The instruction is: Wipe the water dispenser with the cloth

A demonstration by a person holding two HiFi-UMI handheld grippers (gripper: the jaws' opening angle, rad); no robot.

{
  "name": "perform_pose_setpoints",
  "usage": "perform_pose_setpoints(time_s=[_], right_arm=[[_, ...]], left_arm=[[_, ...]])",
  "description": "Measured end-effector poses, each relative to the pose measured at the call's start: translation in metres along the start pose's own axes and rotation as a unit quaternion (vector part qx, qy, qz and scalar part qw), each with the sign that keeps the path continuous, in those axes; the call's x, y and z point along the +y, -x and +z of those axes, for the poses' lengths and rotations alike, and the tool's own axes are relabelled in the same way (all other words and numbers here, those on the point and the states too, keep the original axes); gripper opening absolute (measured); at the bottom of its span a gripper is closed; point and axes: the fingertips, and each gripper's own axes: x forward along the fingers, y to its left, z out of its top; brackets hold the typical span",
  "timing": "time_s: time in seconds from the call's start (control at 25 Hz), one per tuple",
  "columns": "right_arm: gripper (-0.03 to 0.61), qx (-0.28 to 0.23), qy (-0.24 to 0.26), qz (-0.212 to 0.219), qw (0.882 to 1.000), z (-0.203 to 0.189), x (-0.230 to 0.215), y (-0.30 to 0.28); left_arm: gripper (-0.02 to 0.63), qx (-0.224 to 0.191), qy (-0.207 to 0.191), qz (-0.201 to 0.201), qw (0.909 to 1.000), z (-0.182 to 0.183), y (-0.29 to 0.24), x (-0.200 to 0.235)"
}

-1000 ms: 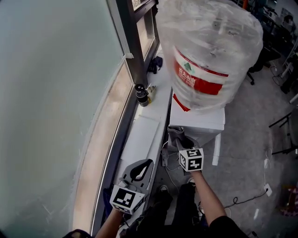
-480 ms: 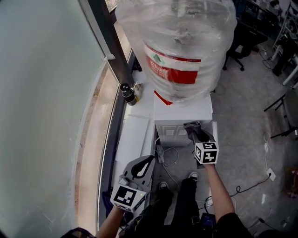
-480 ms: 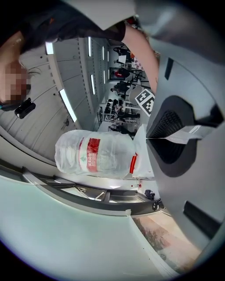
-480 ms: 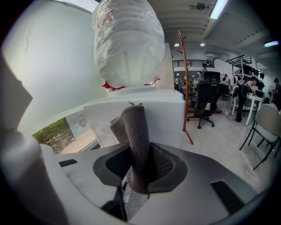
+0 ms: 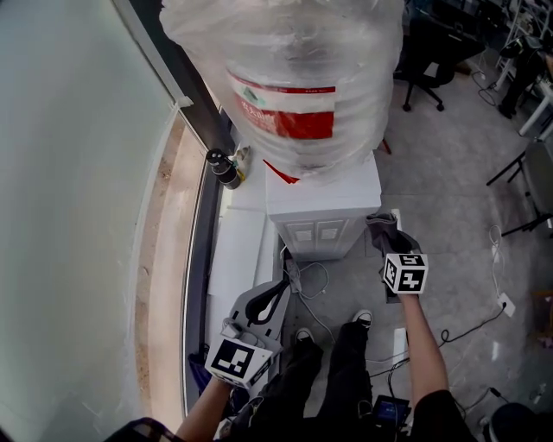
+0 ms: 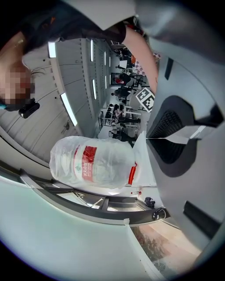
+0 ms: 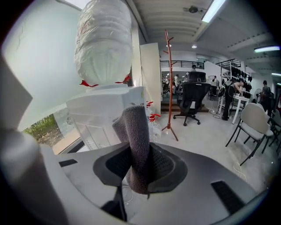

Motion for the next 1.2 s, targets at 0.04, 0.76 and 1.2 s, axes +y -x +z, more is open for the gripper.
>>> perform_pose_setpoints(time_s=[0.04, 0.76, 1.2], right_arm=[[0.112, 0.001, -0.001, 0.001, 1.0, -0.002, -0.001, 0.001], [0.112, 0.008, 0.041, 0.147, 0.988, -0.06, 0.193, -0.056], [0.112, 0.012, 0.16, 0.192, 0.968, -0.061, 0.258, -0.098]], left_arm=[[0.018, -0.001, 0.002, 0.002, 1.0, -0.001, -0.002, 0.0], [0.018, 0.003, 0.016, 0.056, 0.9983, -0.02, 0.007, 0.059], [0.018, -0.005, 0.016, 0.065, 0.9977, -0.028, 0.004, 0.074]])
